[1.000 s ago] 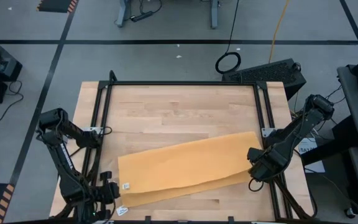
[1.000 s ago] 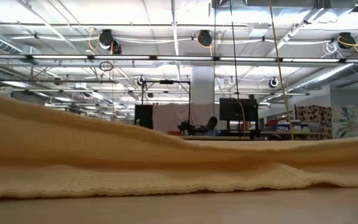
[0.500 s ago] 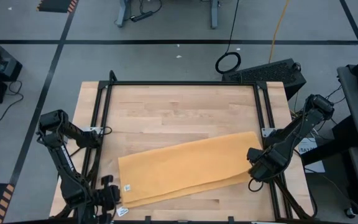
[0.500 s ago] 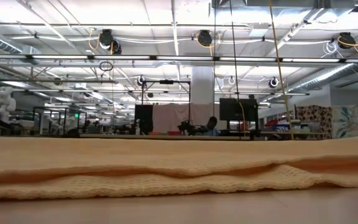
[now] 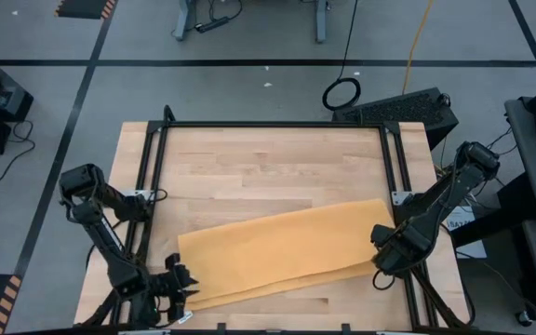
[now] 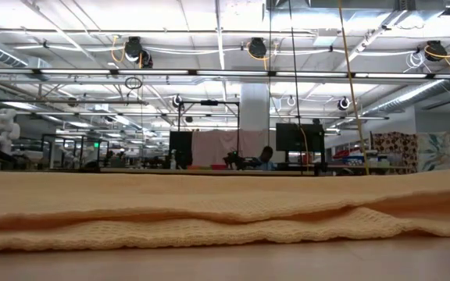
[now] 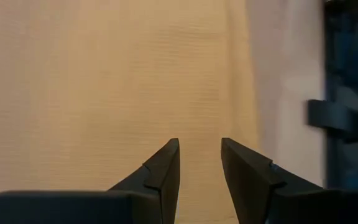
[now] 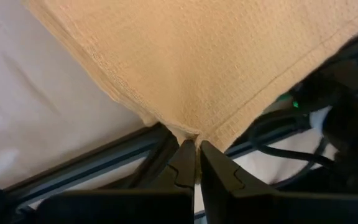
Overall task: Roll towel
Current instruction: Roll the yellow towel
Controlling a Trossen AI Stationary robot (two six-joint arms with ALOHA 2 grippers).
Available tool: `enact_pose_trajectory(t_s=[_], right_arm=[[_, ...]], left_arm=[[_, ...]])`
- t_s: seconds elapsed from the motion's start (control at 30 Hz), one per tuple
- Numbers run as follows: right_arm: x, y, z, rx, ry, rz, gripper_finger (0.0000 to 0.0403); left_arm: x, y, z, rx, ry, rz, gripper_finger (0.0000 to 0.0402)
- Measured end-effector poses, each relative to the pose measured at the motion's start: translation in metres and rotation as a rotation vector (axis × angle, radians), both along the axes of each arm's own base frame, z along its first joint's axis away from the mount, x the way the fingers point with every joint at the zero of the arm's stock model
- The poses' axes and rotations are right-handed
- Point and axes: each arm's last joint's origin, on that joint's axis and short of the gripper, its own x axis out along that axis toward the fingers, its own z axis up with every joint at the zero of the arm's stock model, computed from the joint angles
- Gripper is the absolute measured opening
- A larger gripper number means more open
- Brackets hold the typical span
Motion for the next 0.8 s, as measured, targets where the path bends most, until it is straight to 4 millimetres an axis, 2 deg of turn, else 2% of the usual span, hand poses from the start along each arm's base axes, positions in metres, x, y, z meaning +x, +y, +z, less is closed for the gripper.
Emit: enact_pose_trajectory(t_s=[0.27, 0.6, 0.8], right_arm=[[0.004, 0.01, -0.01, -0.027, -0.005, 0.027, 0.0], [0.005, 0.012, -0.012, -0.028, -0.011, 0.012, 0.0], [0.005, 0.012, -0.012, -0.032, -0.016, 0.006, 0.0]], left_arm=[[-0.006, -0.016, -0.023, -0.037, 0.006, -0.062, 0.0123], [-0.015, -0.03, -0.031, -0.07, 0.059, -0.12, 0.0123], [-0.017, -0.03, -0.042, -0.023, 0.089, -0.123, 0.0123]])
